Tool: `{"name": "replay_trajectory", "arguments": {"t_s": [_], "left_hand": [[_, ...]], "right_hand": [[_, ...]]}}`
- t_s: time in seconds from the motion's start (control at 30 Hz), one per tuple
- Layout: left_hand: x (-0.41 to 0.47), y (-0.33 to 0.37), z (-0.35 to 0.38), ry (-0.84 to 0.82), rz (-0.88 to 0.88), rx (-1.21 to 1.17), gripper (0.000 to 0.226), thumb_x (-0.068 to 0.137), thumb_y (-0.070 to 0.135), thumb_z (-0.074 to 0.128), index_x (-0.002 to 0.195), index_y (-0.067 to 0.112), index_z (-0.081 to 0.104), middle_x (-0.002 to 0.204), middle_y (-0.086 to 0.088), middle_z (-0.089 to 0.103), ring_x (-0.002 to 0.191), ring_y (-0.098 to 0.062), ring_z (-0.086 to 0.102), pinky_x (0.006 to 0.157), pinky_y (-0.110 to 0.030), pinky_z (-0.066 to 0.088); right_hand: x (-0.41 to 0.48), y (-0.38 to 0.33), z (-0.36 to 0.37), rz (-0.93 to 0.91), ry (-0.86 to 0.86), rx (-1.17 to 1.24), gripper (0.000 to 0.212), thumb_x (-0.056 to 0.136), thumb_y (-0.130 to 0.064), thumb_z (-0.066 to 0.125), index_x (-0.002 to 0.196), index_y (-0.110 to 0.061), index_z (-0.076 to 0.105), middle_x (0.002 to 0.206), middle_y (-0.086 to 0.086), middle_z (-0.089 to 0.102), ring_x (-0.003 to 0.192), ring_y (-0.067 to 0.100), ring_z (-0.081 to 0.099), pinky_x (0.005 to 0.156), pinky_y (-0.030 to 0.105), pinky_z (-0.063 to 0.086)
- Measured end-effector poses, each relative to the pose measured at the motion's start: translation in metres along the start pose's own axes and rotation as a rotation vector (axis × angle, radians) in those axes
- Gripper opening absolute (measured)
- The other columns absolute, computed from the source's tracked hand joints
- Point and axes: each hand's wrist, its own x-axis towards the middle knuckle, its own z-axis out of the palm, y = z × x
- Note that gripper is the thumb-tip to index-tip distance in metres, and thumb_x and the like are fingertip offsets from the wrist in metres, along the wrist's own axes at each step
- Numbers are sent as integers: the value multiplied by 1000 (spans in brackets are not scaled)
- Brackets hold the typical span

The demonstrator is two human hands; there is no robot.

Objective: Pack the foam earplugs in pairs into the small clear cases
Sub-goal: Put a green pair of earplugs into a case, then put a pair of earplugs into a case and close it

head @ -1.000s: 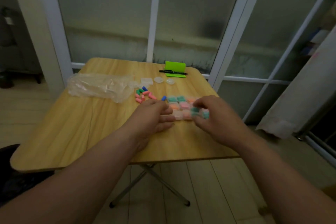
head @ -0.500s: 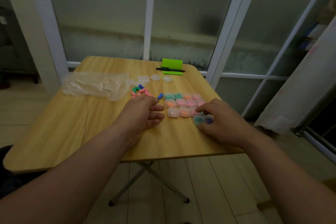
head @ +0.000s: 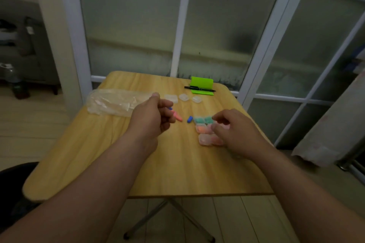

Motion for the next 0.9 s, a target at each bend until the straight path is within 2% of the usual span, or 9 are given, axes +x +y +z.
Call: {"name": "replay_trajectory", "arguments": {"t_s": [0.1, 0.17, 0.3, 0.43, 0.53, 0.63, 0.77, 0.9], "left_hand": [[13, 16, -7, 29, 27, -73, 23, 104, 15, 48, 113, 9, 69, 74, -2, 67, 52, -10, 61, 53, -25, 46], [23, 22, -15, 43, 48, -94, 25, 102, 14, 50, 117, 10, 69, 81, -3, 69, 56, -10, 62, 54, -25, 45], [33, 31, -28, 59, 44, -136, 23, 100, 19, 56, 116, 11, 70, 80, 0, 72, 59, -11, 63, 58, -27, 46], [41, 36, -38, 76, 68, -171, 22, 99, 18, 55, 114, 10, 70, 78, 0, 71, 59, -12, 63, 58, -27, 46], [45, 36, -41, 80, 66, -172, 22, 99, 18, 55, 112, 10, 70, 76, 0, 71, 58, -11, 62, 55, -26, 46], [47, 36, -42, 83, 56, -167, 22, 99, 18, 55, 112, 10, 70, 76, 0, 71, 58, -11, 62, 55, -26, 46], [49, 36, -43, 82, 50, -152, 22, 99, 19, 55, 112, 11, 71, 77, 0, 72, 60, -12, 63, 57, -27, 47], [44, 34, -42, 71, 43, -104, 21, 99, 18, 56, 112, 11, 70, 77, 0, 72, 61, -12, 63, 59, -27, 47]], "right_hand": [[46, -17, 18, -65, -17, -31, 30, 100, -34, 67, 129, -29, 68, 120, -9, 64, 109, 9, 60, 89, 28, 50], [80, -27, 31, -115, -49, -67, 32, 100, -30, 67, 131, -26, 68, 123, -6, 67, 111, 12, 62, 91, 30, 51], [138, -46, 50, -168, -129, -159, 39, 99, -19, 64, 137, -22, 66, 135, -1, 68, 122, 18, 64, 100, 37, 53], [180, -54, 66, -164, -153, -283, 47, 96, -14, 61, 142, -26, 62, 143, 0, 65, 131, 24, 59, 105, 45, 53], [201, -48, 73, -114, -207, -425, 53, 99, -19, 60, 149, -33, 54, 147, 1, 61, 137, 27, 54, 106, 45, 51], [212, -37, 80, -51, -296, -489, 47, 103, -30, 53, 148, -42, 53, 154, -2, 56, 141, 27, 51, 109, 47, 45], [212, -34, 84, -59, -256, -487, 36, 103, -38, 53, 138, -44, 60, 145, -3, 62, 136, 27, 55, 108, 49, 40], [193, -38, 66, -76, -142, -322, 43, 94, -30, 65, 136, -34, 63, 141, -1, 65, 130, 27, 59, 105, 47, 49]]}}
